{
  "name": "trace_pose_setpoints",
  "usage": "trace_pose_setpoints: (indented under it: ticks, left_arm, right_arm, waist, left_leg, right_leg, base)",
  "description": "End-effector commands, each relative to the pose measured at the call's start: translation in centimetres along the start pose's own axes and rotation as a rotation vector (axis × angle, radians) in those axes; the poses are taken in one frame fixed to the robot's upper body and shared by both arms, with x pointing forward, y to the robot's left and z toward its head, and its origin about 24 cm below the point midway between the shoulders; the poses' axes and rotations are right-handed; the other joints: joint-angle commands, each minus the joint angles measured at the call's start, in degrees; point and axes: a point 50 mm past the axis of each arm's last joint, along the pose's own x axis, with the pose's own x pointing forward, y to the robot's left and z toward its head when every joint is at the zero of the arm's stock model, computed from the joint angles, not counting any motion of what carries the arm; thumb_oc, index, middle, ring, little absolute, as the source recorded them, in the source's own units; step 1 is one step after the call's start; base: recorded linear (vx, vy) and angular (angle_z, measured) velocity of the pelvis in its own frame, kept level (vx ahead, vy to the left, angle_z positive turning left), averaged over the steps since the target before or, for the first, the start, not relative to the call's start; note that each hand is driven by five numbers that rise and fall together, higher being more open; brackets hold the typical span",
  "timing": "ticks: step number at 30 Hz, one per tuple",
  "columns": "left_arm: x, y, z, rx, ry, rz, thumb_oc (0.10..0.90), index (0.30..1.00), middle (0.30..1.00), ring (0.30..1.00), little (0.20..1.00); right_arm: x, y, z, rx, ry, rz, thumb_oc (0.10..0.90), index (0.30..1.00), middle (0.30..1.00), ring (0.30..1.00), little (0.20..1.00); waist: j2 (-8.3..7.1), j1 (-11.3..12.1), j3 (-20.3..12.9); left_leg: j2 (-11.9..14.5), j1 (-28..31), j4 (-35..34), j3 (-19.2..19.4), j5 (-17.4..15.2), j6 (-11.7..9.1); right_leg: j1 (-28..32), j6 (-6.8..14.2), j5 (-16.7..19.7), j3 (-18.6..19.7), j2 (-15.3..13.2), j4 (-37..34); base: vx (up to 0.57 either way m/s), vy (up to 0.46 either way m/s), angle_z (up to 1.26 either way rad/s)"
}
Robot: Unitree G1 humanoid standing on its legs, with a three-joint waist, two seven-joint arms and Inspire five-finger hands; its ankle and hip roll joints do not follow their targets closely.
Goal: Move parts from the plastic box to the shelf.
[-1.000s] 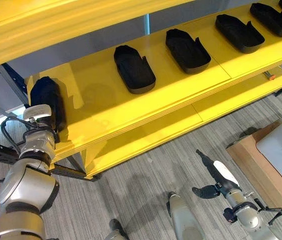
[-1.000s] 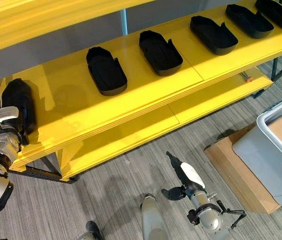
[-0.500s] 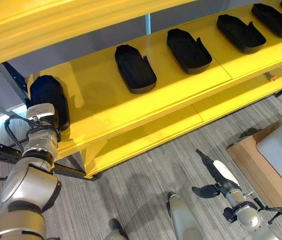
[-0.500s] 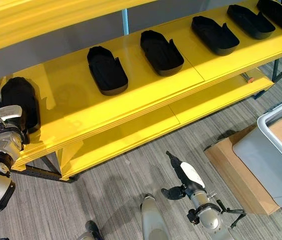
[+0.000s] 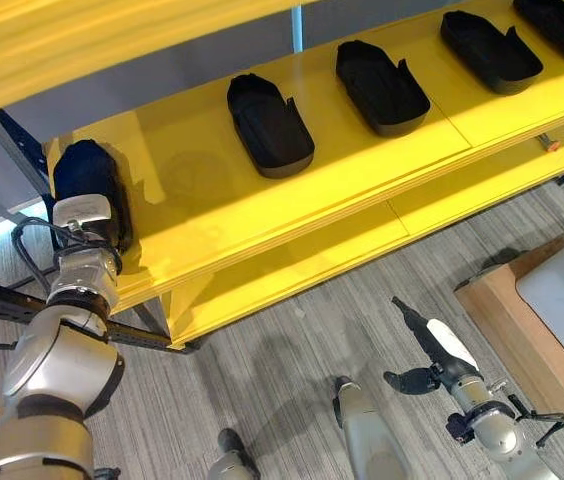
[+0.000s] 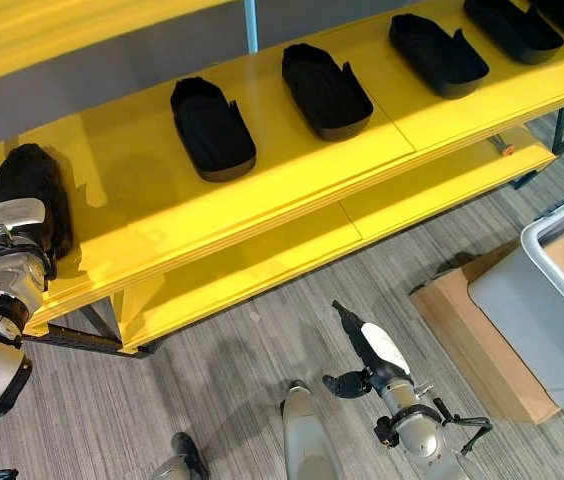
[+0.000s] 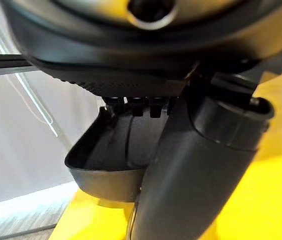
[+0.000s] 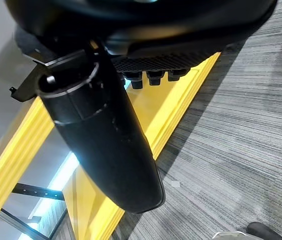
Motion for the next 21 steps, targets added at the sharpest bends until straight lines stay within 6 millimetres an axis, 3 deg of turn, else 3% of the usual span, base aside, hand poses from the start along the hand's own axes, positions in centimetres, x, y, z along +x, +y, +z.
trace_pose_setpoints:
  ticks: [1, 9, 21]
  left_arm:
    - [0.5, 5.8, 1.7, -0.005, -0.067, 0.222, 0.900, 1.000, 1.000, 1.000, 1.000]
    - [0.3, 6.8, 4.0, 0.034, -0.139, 0.282, 0.900, 1.000, 1.000, 1.000, 1.000]
    - [-0.9, 10.2, 8.3, 0.149, -0.306, 0.438, 0.900, 1.000, 1.000, 1.000, 1.000]
  right_arm:
    - [1.2, -2.4, 3.5, 0.012, -0.194, -0.138, 0.900, 1.000, 1.000, 1.000, 1.000]
    - [1.2, -2.5, 3.7, 0.007, -0.203, -0.148, 0.900, 1.000, 1.000, 1.000, 1.000]
    - [1.2, -2.6, 3.4, -0.014, -0.190, -0.167, 0.900, 1.000, 1.000, 1.000, 1.000]
  waist:
    - [-2.15, -0.51, -0.39]
    - [-2.36, -0.61, -0.10]
    - [-2.19, -0.16, 0.64]
  left_leg:
    - [0.25, -4.48, 9.55, -3.27, -3.64, 2.05]
    - [0.09, -5.31, 9.98, -3.26, -3.98, 2.27]
    - [-0.55, -6.30, 10.58, -3.90, -4.44, 2.65]
  right_leg:
    - [3.78, 1.70, 2.03, -0.89, -1.60, -3.26]
    - [2.79, 1.73, 2.12, -0.62, -1.58, -2.89]
    - [2.00, 1.61, 2.16, -0.69, -1.63, -2.41]
  base:
    - [0.00, 0.000, 0.00]
    - [0.00, 0.000, 0.00]
    - [0.00, -0.002, 0.01]
